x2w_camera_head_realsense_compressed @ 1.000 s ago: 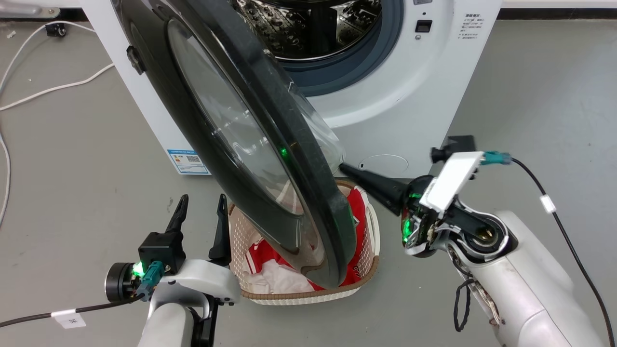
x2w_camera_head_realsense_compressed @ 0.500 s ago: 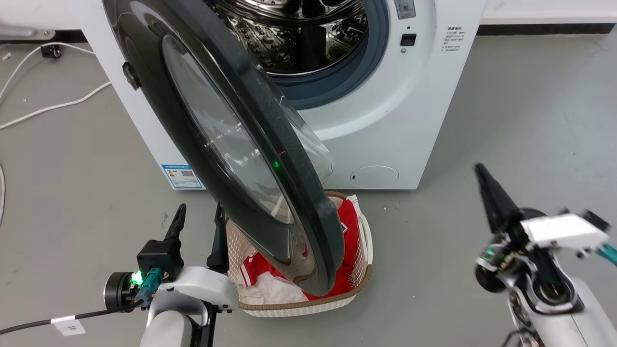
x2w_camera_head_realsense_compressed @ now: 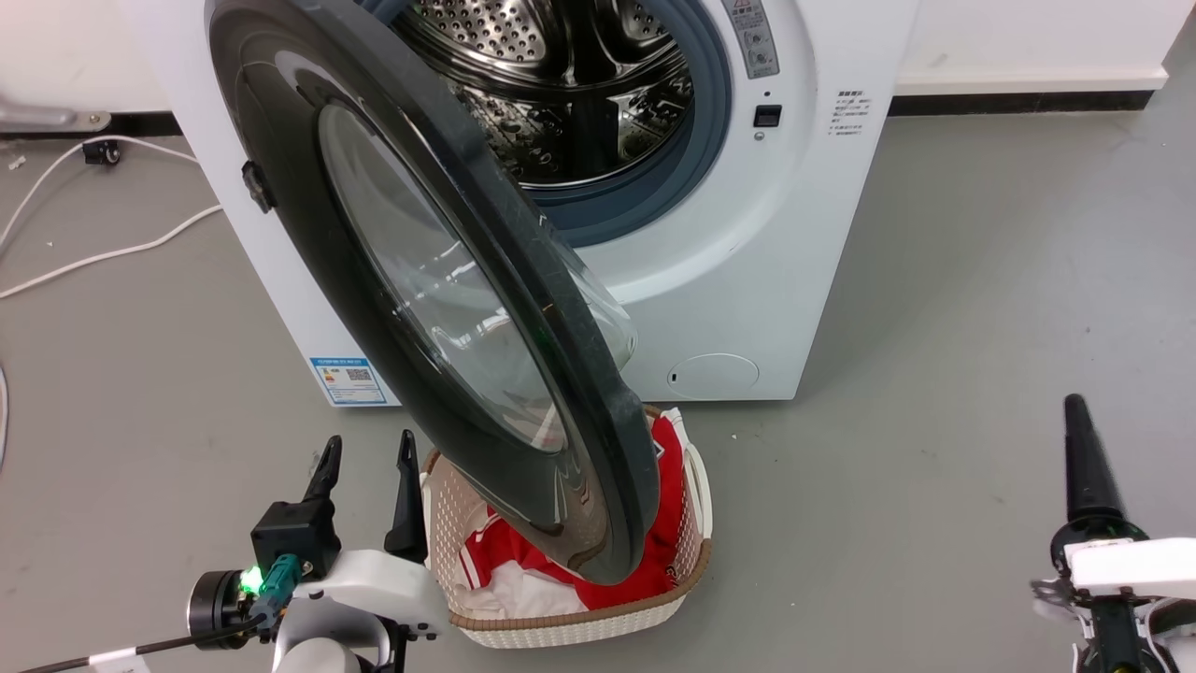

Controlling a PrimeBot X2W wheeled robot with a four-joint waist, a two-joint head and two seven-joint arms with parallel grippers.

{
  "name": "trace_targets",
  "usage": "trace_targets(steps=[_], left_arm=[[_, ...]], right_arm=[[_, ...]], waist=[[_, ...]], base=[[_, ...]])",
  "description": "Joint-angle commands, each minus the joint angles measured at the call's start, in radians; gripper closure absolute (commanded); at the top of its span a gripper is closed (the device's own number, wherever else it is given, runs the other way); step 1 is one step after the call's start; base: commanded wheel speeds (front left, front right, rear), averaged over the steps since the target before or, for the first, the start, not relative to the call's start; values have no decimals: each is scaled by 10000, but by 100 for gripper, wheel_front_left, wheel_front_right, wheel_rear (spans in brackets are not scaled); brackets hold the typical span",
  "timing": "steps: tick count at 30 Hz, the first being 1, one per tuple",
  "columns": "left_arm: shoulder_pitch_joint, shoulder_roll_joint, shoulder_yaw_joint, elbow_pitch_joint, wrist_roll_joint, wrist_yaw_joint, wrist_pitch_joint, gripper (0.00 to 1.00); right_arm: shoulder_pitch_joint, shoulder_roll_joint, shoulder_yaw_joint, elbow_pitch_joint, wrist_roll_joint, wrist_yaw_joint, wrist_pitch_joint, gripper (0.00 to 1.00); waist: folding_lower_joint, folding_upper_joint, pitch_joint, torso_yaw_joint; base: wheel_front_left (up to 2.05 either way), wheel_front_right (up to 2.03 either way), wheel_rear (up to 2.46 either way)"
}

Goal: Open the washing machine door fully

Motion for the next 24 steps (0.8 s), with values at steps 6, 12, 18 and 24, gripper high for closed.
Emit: trace_targets(steps=[6, 12, 18, 24], left_arm=[[217, 0, 97, -57, -21, 20, -23, 0], [305, -2, 140, -67, 40, -10, -23, 0], [414, 1, 262, -89, 183, -48, -23, 0], [533, 4, 253, -123, 290, -61, -22, 0]], right_arm=[[360, 348, -1458, -802, -5544, -1, -74, 0], [916, 1120, -1901, -1900, -9838, -1, -78, 0], [1697, 1374, -1537, -2426, -12379, -3, 130, 0], [2299, 1504, -1254, -2041, -13162, -3, 127, 0]], waist=[[1, 0, -184, -48], [1, 0, -335, -19], [1, 0, -464, -7], [1, 0, -612, 31]], base=[[0, 0, 0], [0, 0, 0], [0, 0, 0], [0, 0, 0]])
